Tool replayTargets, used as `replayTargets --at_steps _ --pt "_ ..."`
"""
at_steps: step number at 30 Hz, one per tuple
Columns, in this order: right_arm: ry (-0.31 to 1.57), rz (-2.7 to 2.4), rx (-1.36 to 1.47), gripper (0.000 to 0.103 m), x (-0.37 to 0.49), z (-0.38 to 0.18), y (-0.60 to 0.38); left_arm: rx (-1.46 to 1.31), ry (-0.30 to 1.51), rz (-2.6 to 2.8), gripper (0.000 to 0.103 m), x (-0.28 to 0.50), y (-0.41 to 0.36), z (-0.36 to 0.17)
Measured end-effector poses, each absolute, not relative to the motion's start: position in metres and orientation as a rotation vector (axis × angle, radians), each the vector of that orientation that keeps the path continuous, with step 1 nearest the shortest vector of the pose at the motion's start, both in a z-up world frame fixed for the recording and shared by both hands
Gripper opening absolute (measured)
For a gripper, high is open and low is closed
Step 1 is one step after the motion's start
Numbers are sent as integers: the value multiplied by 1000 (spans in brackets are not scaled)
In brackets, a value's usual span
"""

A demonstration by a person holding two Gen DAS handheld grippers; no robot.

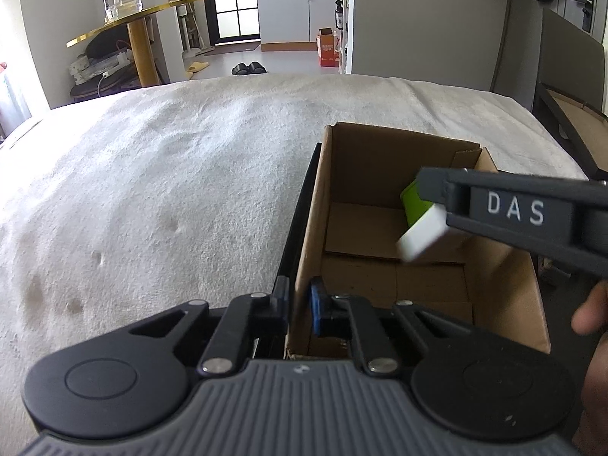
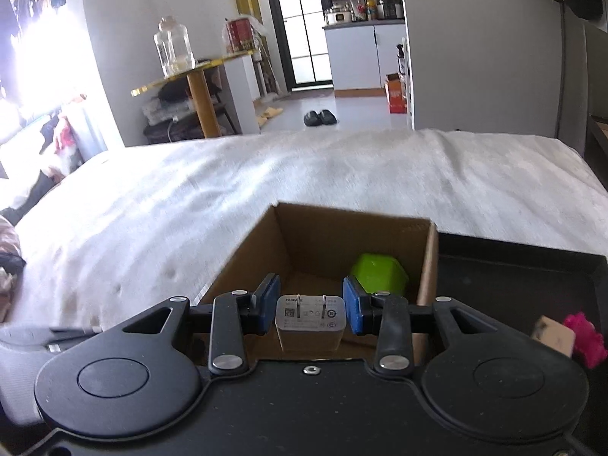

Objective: Organize rigid objects
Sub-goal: 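Lower the white plug into the cardboard box and open the right gripper, then move the right gripper to the beige cube charger and grasp it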

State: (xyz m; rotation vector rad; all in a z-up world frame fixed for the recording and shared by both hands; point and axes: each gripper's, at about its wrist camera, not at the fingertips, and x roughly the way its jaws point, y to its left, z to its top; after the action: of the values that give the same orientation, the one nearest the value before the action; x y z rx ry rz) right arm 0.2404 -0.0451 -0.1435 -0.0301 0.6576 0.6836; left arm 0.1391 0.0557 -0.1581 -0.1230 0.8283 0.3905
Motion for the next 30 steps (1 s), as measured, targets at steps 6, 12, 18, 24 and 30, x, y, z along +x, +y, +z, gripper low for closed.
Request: replayTargets --at_steps 6,12,18,24,30 --pt "665 680 -41 46 240 -143 -50 -111 835 406 12 142 54 -159" --pt "700 656 -33 50 237 -148 -68 -104 843 426 12 144 50 -155" --pt "698 612 -13 61 239 -145 -88 -78 857 426 18 150 42 -149" --pt "668 549 -20 88 239 -144 -108 -38 848 433 52 155 31 -143" --pt "680 520 -2 89 246 -150 -125 -4 833 447 67 159 20 -139"
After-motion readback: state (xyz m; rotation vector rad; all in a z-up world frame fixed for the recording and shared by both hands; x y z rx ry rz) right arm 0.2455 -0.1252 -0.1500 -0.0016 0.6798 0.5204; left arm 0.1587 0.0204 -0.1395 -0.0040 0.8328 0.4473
